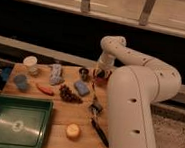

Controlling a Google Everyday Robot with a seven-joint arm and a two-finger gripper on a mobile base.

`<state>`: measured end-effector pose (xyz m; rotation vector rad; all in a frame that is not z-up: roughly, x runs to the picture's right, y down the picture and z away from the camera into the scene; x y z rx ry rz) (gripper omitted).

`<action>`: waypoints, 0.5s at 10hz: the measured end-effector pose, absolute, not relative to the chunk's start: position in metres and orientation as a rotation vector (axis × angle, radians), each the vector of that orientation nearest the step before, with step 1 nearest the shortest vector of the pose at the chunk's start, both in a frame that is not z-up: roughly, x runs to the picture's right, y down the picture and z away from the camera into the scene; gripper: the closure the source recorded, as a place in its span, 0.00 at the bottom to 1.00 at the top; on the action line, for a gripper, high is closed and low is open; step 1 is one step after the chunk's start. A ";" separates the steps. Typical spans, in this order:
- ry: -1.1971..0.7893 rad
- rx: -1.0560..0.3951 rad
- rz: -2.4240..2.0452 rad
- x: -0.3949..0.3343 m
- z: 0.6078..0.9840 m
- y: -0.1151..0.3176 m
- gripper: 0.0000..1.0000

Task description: Wipe red bowl with eraser

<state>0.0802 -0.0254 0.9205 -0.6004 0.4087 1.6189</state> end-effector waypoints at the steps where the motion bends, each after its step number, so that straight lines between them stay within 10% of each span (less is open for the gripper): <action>1: 0.407 -0.611 1.610 0.075 0.918 -0.020 1.00; 5: 0.446 -0.599 1.591 0.056 0.880 0.023 1.00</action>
